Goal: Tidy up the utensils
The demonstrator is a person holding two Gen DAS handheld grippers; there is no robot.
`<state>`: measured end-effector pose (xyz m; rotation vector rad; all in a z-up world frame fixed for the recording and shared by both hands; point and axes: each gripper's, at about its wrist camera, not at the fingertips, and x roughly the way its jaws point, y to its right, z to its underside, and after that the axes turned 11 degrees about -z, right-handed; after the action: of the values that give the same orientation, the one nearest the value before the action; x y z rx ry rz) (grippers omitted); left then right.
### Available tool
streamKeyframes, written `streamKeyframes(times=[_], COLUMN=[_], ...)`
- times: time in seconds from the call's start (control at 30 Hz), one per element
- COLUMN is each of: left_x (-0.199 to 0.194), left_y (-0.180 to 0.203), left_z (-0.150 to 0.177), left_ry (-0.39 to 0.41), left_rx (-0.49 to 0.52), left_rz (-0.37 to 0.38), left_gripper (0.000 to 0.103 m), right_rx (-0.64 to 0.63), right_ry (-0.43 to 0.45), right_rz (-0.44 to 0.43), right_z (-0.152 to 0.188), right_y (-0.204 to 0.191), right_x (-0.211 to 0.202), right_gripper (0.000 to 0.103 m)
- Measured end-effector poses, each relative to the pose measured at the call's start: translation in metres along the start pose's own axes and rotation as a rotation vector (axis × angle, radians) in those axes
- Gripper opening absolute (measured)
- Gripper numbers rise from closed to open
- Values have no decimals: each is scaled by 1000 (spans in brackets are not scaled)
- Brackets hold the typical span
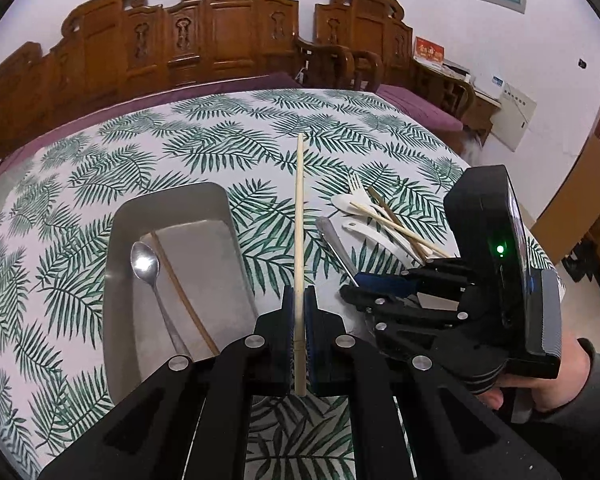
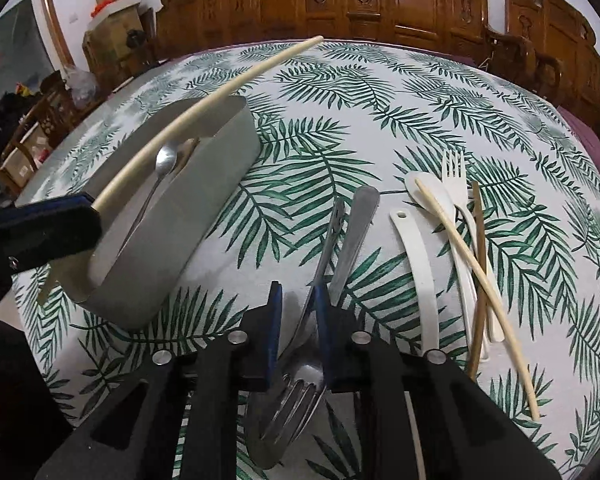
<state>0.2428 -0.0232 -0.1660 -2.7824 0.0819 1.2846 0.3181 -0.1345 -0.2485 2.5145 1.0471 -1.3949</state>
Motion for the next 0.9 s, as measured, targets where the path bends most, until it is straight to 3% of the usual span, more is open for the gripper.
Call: streamKeyframes(times=[0.07, 0.67, 0.9], left_x=[-1, 0, 1], left_y=[-3, -7, -10], left_z=[1, 3, 3], left_ry=[3, 0, 0], left_rx=[-8, -19, -24], left_rz=[3, 5, 4], left_gripper=[4, 4, 4], right_rx=[-14, -70, -28], right_ry=[-3, -25, 13], right_rz=[21, 102, 57], right_z=[1, -7, -10], right_y=[0, -6, 5], right_x=[-1, 8, -3], right_gripper=[9, 9, 2])
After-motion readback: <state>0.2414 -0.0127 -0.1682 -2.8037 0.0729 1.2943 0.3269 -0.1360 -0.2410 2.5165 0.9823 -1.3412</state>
